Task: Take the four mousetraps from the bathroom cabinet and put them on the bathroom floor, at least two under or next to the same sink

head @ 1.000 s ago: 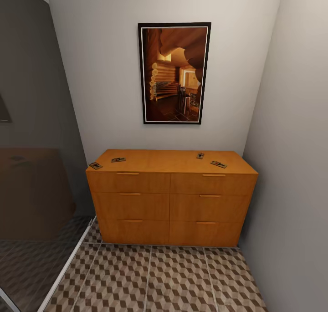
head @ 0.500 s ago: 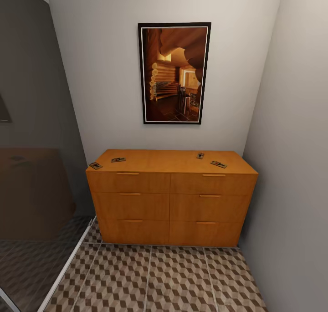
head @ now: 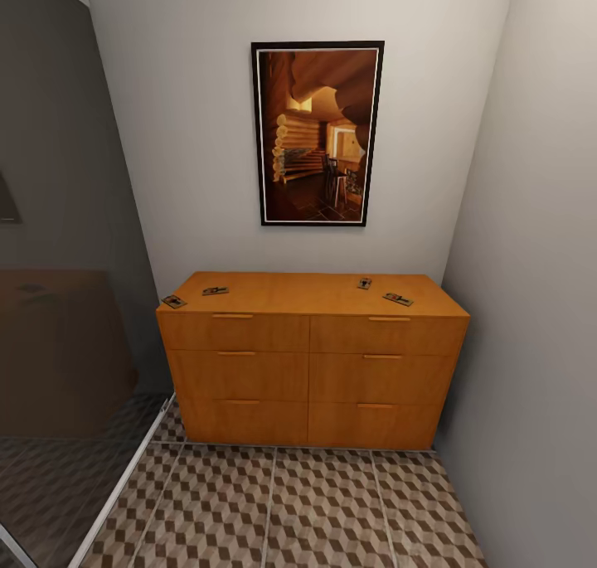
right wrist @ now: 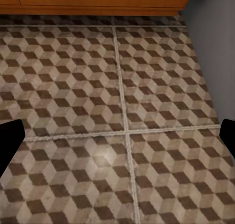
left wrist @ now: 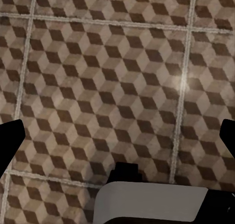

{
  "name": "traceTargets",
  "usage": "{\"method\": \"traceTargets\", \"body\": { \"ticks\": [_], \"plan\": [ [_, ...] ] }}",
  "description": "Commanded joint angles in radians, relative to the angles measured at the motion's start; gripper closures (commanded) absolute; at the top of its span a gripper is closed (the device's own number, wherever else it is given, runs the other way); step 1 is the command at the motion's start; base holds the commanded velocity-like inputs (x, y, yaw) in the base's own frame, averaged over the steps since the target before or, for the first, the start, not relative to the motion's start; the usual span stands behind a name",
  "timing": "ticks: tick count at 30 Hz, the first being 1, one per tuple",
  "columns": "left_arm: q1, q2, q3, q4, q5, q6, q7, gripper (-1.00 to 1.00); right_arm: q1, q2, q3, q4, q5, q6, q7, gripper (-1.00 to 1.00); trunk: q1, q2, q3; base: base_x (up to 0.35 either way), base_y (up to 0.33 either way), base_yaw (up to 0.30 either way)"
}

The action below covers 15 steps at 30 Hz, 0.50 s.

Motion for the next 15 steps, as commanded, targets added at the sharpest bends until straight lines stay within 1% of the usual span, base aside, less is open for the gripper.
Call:
{"method": "traceTargets", "body": {
  "ticks": [1, 15],
  "plan": [
    [-0.001, 0.000, 0.000, 0.001, 0.002, -0.003, 0.002, -1.00, -0.001, 0.000, -0.002, 0.001, 0.005, -0.002, -0.004, -1.00, 0.000, -0.001, -0.001, 0.000, 0.000, 0.000],
    [-0.001, 0.000, 0.001, 0.007, 0.003, -0.003, 0.002, -1.00, -0.001, -0.001, -0.002, 0.001, 0.005, -0.003, -0.004, -1.00, 0.000, -0.001, -0.001, 0.000, 0.000, 0.000]
  ]
}}
